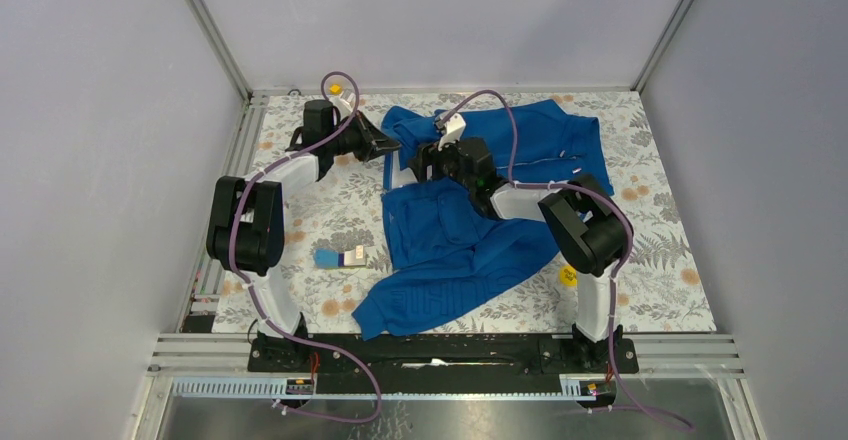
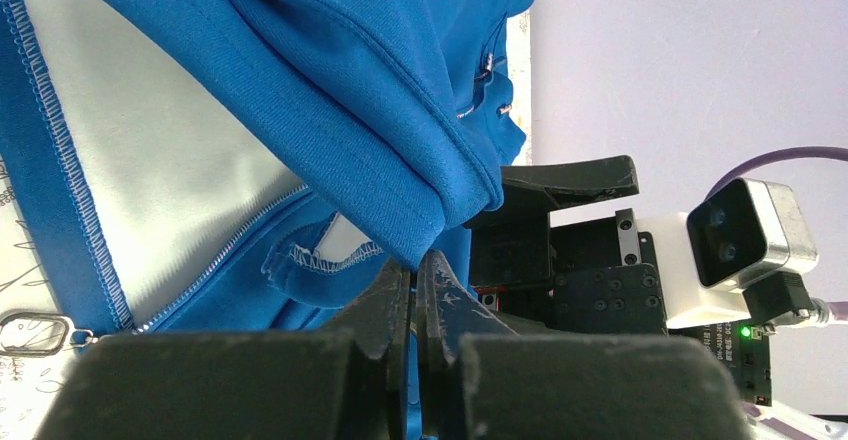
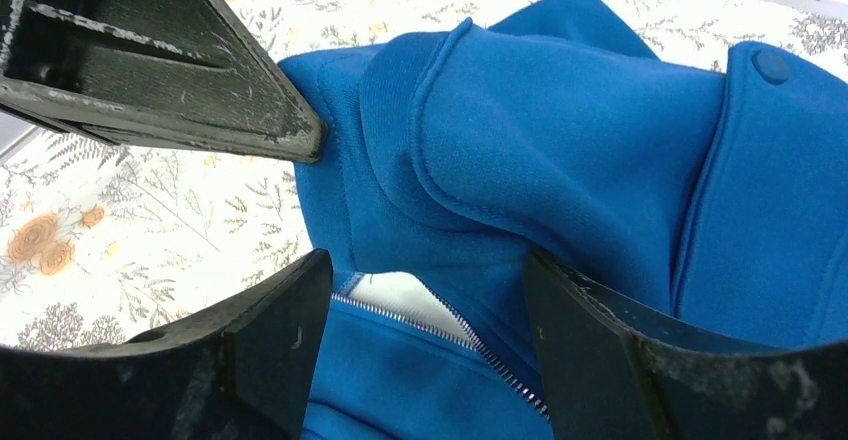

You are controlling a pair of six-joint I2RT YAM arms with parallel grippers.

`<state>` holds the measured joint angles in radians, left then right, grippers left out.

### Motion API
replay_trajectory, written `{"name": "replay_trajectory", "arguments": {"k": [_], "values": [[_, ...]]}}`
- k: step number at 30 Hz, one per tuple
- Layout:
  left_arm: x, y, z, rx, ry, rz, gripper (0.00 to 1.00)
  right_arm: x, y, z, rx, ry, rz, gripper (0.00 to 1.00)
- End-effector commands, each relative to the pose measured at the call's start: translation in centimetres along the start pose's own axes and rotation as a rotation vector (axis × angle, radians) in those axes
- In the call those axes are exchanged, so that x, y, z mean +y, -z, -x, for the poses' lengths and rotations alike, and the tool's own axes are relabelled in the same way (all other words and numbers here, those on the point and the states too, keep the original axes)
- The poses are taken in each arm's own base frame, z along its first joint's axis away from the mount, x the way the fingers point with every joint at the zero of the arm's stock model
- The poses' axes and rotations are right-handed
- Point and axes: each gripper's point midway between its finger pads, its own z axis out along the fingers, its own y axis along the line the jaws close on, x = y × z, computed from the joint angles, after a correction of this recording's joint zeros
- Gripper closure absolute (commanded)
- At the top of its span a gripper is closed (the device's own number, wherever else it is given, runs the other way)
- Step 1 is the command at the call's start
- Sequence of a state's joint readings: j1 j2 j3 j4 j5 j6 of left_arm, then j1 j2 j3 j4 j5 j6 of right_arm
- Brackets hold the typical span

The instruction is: Zip up the jacket

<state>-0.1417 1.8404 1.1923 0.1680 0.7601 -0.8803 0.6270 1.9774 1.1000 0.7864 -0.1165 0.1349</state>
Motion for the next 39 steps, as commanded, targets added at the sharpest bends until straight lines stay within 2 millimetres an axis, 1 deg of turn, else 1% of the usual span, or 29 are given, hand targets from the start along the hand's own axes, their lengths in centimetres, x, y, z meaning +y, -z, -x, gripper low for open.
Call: {"name": "replay_trajectory", "arguments": {"k": [1, 3, 4, 8, 9, 12, 13, 14, 15, 17, 20, 22, 23, 26, 28, 31, 33, 34, 36, 39], "values": [[-4.1, 1.5, 1.3, -0.043, -0.085, -0.109, 1.0, 0.6, -1.1, 1.8, -0.101, 0.019, 0.015, 0.25], [-4.1, 1.5, 1.3, -0.043, -0.083, -0.111, 1.0, 1.2, -1.6, 1.8, -0.11, -0.031, 0.049, 0.28], [-4.0, 1.5, 1.2, -0.042, -0.082, -0.111, 1.0, 1.7, -1.8, 2.0, -0.114, -0.06, 0.072, 0.32], [-3.8, 1.3, 1.2, -0.038, -0.074, -0.107, 1.0, 2.8, -1.6, 3.2, -0.164, -0.158, 0.116, 0.52], [-3.7, 1.3, 1.2, -0.036, -0.073, -0.108, 1.0, 2.9, -1.4, 3.5, -0.167, -0.174, 0.116, 0.59], [-3.6, 1.2, 1.2, -0.035, -0.078, -0.107, 1.0, 3.1, -0.9, 4.4, -0.169, -0.199, 0.114, 0.94], [-3.6, 1.1, 1.2, -0.034, -0.081, -0.107, 1.0, 3.0, -0.8, 4.5, -0.16, -0.211, 0.11, 1.0], [-3.5, 1.1, 1.2, -0.033, -0.082, -0.107, 0.99, 2.9, -0.7, 4.5, -0.146, -0.223, 0.108, 1.0], [-3.5, 1.1, 1.3, -0.034, -0.085, -0.107, 0.95, 2.8, -0.6, 4.5, -0.133, -0.234, 0.112, 1.0], [-3.3, 1.1, 1.3, -0.038, -0.093, -0.102, 0.85, 2.8, -0.4, 4.4, -0.108, -0.263, 0.128, 1.0], [-2.6, 0.8, 1.2, -0.036, -0.085, -0.089, 0.62, 3.2, 0.1, 4.5, -0.099, -0.273, 0.162, 1.0], [-1.8, 0.4, 0.9, -0.027, -0.064, -0.08, 0.53, 3.1, 0.4, 4.7, -0.103, -0.268, 0.158, 1.0], [-1.3, 0.1, 0.8, -0.023, -0.055, -0.074, 0.51, 3.1, 0.5, 4.7, -0.103, -0.266, 0.158, 1.0], [1.0, -0.5, 0.6, -0.024, -0.022, -0.008, 0.45, 2.5, 0.9, 4.6, -0.104, -0.257, 0.135, 1.0], [2.8, -0.6, 0.8, -0.036, -0.013, 0.091, 0.42, 2.0, 1.1, 4.1, -0.091, -0.258, 0.119, 1.0], [4.9, 0.3, 1.4, -0.082, -0.011, 0.246, 0.37, 1.0, 0.9, 2.4, -0.004, -0.229, 0.071, 1.0], [5.7, 0.8, 1.4, -0.112, 0.0, 0.313, 0.34, 0.3, 0.7, 0.9, 0.052, -0.205, 0.032, 0.89], [6.0, 0.8, 1.2, -0.116, 0.014, 0.343, 0.34, -0.2, 0.8, 0.4, 0.066, -0.207, 0.01, 0.86], [6.9, 0.4, 0.3, -0.099, 0.043, 0.398, 0.34, -0.4, 1.1, -0.2, 0.076, -0.216, -0.003, 0.83], [8.3, -0.1, -0.8, -0.074, 0.062, 0.478, 0.34, -0.2, 1.4, -0.4, 0.088, -0.219, 0.005, 0.81]]}}
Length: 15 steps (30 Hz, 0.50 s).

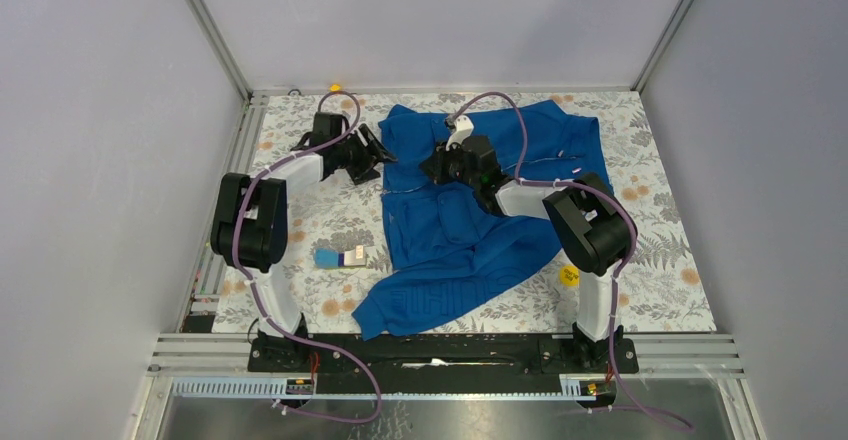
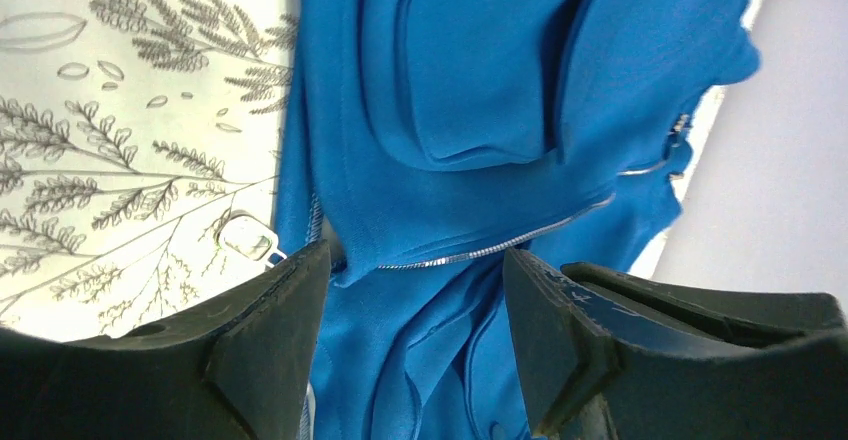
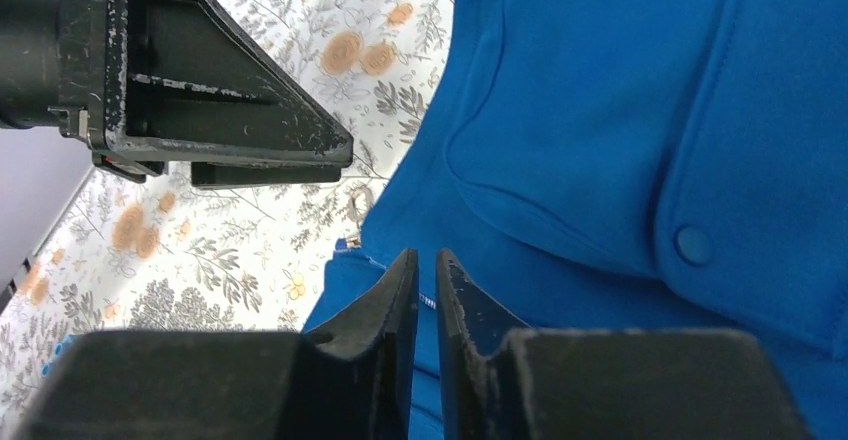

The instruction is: Zip up the jacket

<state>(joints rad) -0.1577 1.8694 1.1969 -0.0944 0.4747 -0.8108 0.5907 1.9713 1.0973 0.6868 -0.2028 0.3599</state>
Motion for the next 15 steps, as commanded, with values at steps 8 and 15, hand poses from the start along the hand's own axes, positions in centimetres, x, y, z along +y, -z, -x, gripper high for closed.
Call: {"name": "replay_trajectory", "arguments": {"k": [8, 15], "values": [[1.1, -2.9, -1.0, 0.042, -0.064, 0.117, 0.47, 0.2, 0.1, 1.0, 0.001, 0.01, -0.002, 0.8], [1.4, -3.7, -1.2, 0.067, -0.08, 0.109, 0.51, 0.4, 0.1, 0.9, 0.003, 0.008, 0.01, 0.76]]}}
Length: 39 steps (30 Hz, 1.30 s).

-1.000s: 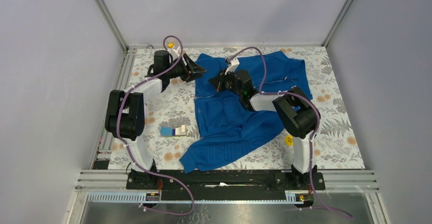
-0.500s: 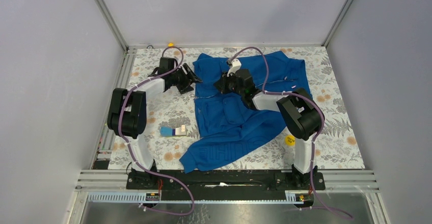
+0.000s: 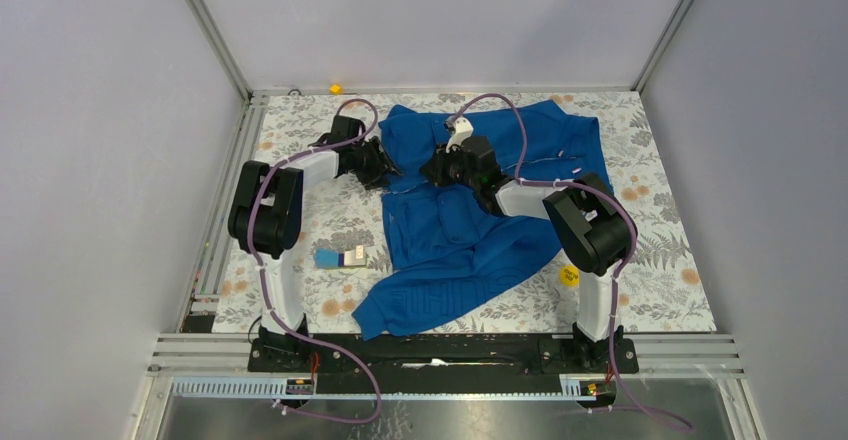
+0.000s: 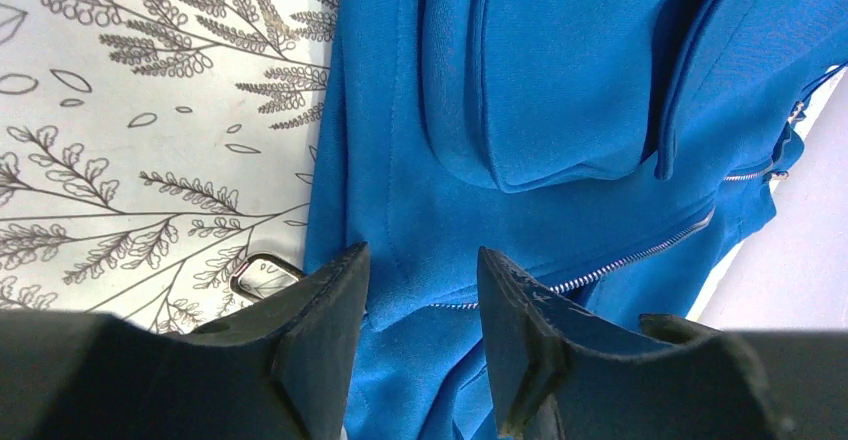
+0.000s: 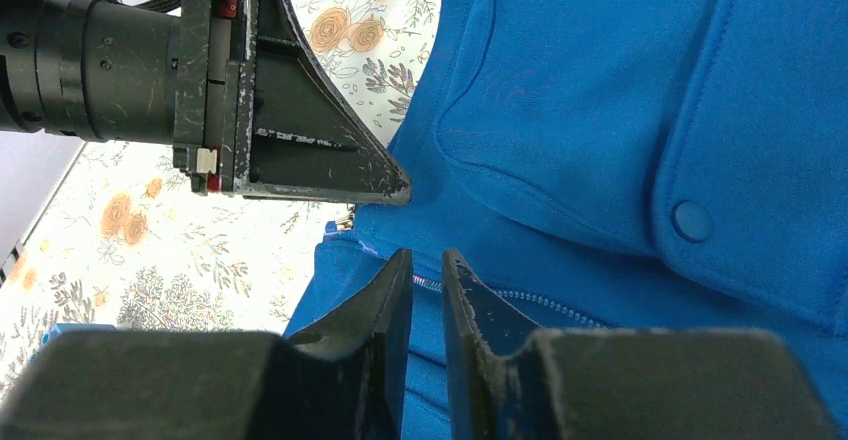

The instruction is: Zip up the jacket

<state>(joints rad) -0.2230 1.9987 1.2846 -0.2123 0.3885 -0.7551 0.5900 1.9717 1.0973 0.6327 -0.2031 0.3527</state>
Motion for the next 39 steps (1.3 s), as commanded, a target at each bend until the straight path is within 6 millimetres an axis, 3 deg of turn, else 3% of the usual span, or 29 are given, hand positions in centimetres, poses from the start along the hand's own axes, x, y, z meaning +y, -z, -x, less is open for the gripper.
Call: {"name": "replay_trajectory", "arguments": {"k": [1, 5, 9, 13, 16, 17, 18, 19, 23, 26, 32, 39], "values": [[-1.4, 0.0, 1.4, -0.016, -0.049, -0.042, 0.53, 1.0, -0.1, 2.0, -0.043, 0.009, 0.033, 0.74], [-3.1, 0.6, 1.3, 0.005, -0.08, -0.143, 0.78, 1.4, -0.2, 1.9, -0.038, 0.016, 0.068, 0.67], [-5.6, 2.7, 2.1, 0.016, -0.061, -0.36, 1.0, 2.2, -0.4, 1.4, -0.023, 0.054, 0.126, 0.55], [-6.7, 5.2, 3.1, 0.007, -0.003, -0.484, 1.0, 3.2, -0.6, 1.4, -0.032, 0.149, 0.21, 0.44], [-6.8, 5.9, 3.3, -0.002, -0.011, -0.468, 1.0, 3.1, -0.9, 1.4, -0.031, 0.185, 0.218, 0.41], [-6.3, 5.6, 3.2, 0.002, -0.008, -0.425, 0.93, 3.1, -0.9, 1.5, -0.028, 0.183, 0.212, 0.41], [-5.9, 5.4, 3.1, 0.001, -0.007, -0.384, 0.73, 3.1, -0.9, 1.5, -0.026, 0.18, 0.212, 0.41], [-5.2, 5.0, 3.0, -0.005, -0.001, -0.324, 0.6, 3.1, -0.7, 1.4, -0.026, 0.175, 0.213, 0.41], [-2.3, 4.2, 3.0, -0.061, 0.039, -0.107, 0.48, 3.2, -0.5, 1.7, -0.042, 0.174, 0.213, 0.41], [-0.7, 4.1, 2.2, -0.045, 0.111, -0.026, 0.47, 3.2, -0.4, 2.0, -0.05, 0.181, 0.205, 0.41], [0.6, 3.1, 0.4, 0.002, 0.138, 0.0, 0.52, 3.2, -0.3, 2.1, -0.059, 0.178, 0.2, 0.42], [-0.1, 1.4, 0.2, 0.032, 0.113, -0.048, 0.58, 3.0, -0.4, 2.0, -0.057, 0.168, 0.199, 0.43]]}}
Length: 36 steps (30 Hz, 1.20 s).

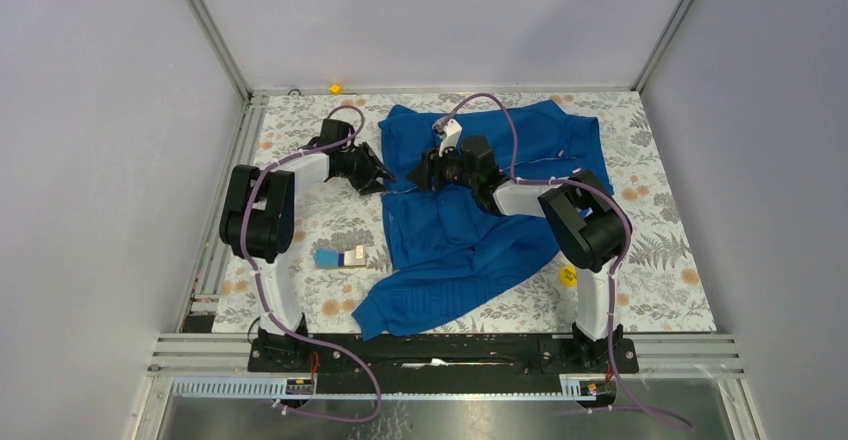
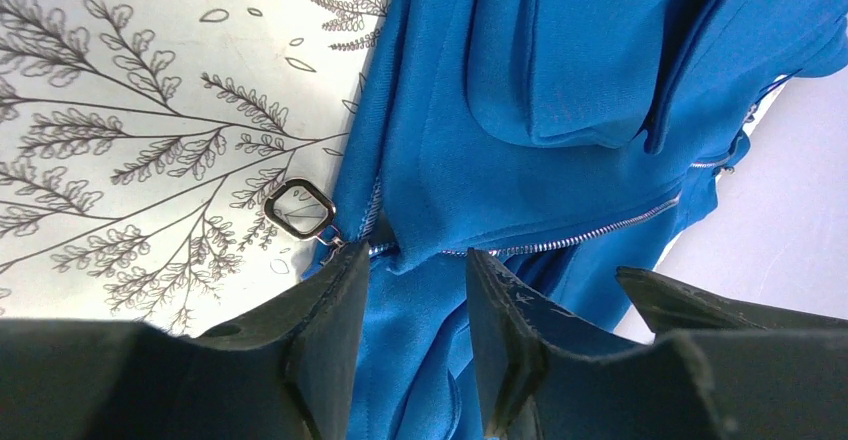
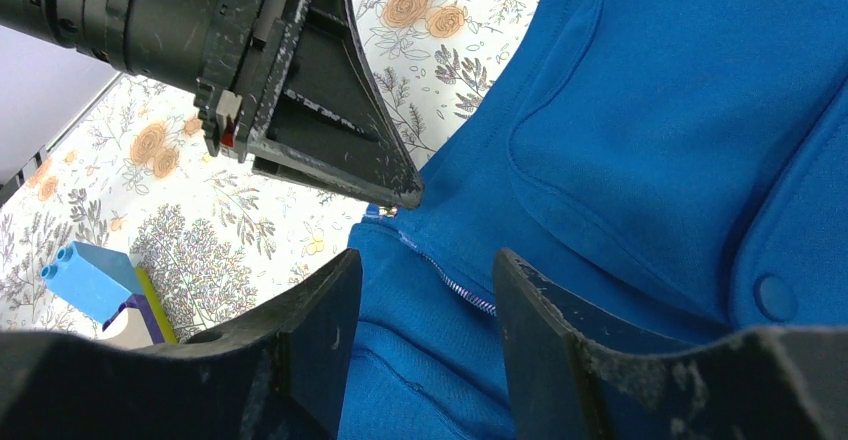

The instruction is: Zip up the jacket

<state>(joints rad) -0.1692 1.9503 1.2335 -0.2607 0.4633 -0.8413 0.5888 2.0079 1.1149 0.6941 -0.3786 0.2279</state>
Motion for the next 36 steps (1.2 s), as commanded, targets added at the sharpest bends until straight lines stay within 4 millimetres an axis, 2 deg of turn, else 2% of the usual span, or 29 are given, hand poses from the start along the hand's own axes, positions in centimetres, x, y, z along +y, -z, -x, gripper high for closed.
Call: {"name": "replay_trajectory", "arguments": {"k": [1, 8, 11, 16, 22, 29, 36], "values": [[-1.4, -0.8, 0.7, -0.011, -0.038, -0.051, 0.59, 0.4, -0.1, 2.6, -0.074, 0.035, 0.015, 0.43], [-3.1, -1.1, 0.4, 0.017, -0.067, -0.167, 0.65, 0.2, -0.5, 2.2, -0.066, 0.012, 0.014, 0.43], [-3.7, -0.8, 0.7, 0.017, -0.094, -0.214, 0.81, 0.2, -0.3, 2.1, -0.064, 0.006, 0.011, 0.43], [-5.8, 2.0, 1.0, 0.034, -0.132, -0.403, 0.99, 0.7, 0.2, 1.9, -0.074, 0.017, 0.029, 0.41], [-7.8, 5.8, 0.5, 0.041, -0.136, -0.593, 1.0, 0.9, 0.2, 2.5, -0.114, 0.001, 0.09, 0.34], [-9.5, 7.7, -0.7, 0.077, -0.099, -0.772, 1.0, 1.0, 0.0, 2.5, -0.128, -0.029, 0.13, 0.27], [-9.8, 8.3, -1.1, 0.103, -0.03, -0.865, 1.0, 1.1, 0.4, 2.9, -0.175, -0.069, 0.183, 0.24]]}}
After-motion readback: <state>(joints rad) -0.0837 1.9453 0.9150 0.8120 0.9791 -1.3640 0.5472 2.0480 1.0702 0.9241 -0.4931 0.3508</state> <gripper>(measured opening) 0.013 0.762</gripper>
